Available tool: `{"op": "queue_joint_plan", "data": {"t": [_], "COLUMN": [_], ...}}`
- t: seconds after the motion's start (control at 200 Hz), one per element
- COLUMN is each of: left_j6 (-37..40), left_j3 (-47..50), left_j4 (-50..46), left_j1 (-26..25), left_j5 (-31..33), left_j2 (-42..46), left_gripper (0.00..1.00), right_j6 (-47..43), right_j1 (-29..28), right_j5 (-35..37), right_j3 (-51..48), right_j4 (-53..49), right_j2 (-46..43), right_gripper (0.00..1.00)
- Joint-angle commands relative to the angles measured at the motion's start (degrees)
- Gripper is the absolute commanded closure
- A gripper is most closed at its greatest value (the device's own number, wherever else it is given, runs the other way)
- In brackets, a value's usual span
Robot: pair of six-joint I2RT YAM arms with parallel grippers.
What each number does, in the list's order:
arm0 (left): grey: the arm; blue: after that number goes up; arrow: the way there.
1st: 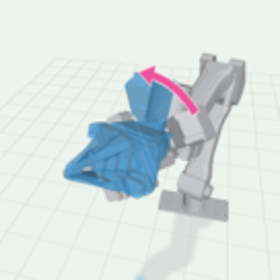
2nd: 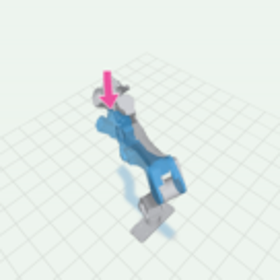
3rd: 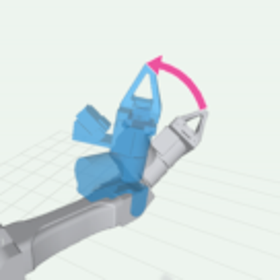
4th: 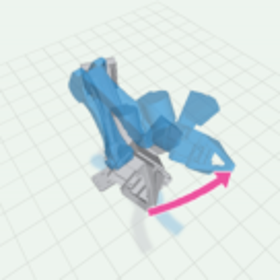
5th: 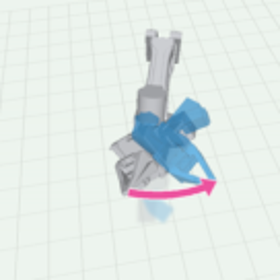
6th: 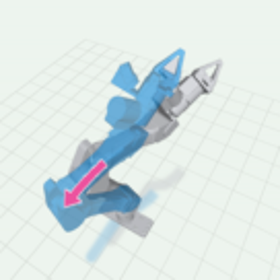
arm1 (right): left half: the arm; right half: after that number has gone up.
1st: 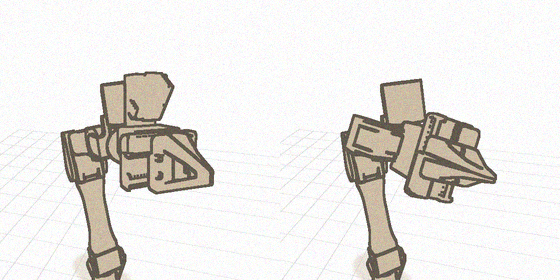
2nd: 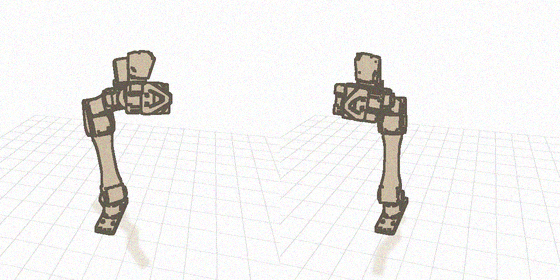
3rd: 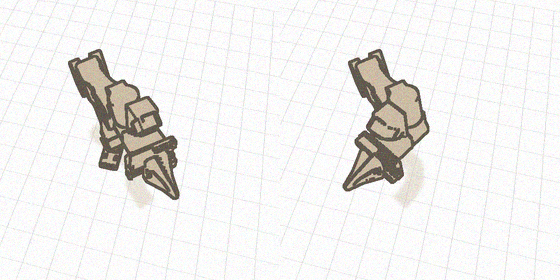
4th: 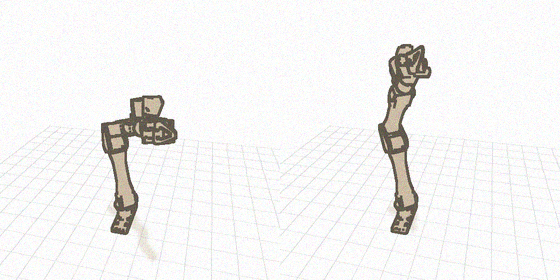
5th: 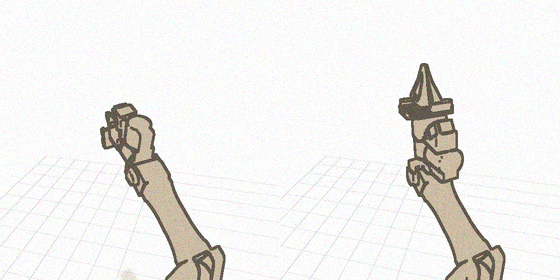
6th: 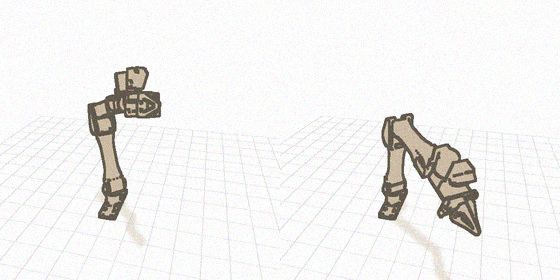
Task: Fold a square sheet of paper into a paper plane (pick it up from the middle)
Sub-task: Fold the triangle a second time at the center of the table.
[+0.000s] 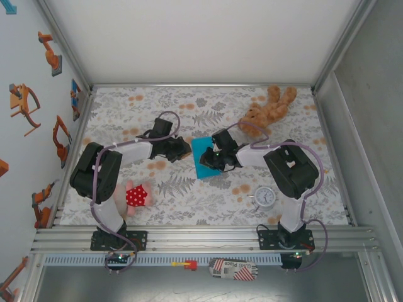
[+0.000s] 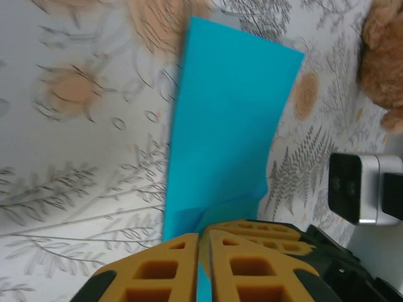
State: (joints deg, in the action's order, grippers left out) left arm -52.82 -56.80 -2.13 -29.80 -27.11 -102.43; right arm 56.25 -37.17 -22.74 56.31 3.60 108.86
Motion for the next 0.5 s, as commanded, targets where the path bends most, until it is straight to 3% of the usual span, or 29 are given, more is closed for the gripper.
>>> {"op": "queue_joint_plan", "data": {"t": [0.0, 0.21, 0.496], "left_j6": [1.22, 2.26, 5.22], "left_j3": [-0.42, -1.52, -3.13], "left_j4": [1.08, 0.32, -3.64], "left_j1": [-1.03, -3.13, -5.39], "left_j5": [-1.18, -1.39, 1.72], "left_j2": [-0.72, -3.07, -3.72], "left_gripper": [0.91, 0.99, 1.00], "right_j6": [-0.75, -0.70, -0.27], "right_j1": [-0.19, -0.18, -0.18], "right_j5": [1.87, 2.60, 2.70], "right_j3": [-1.51, -1.01, -0.81], "right_j4": [-4.19, -5.61, -6.02], "right_j2": [1.96, 2.13, 2.47], "right_gripper": [0.96, 1.00, 1.00]}}
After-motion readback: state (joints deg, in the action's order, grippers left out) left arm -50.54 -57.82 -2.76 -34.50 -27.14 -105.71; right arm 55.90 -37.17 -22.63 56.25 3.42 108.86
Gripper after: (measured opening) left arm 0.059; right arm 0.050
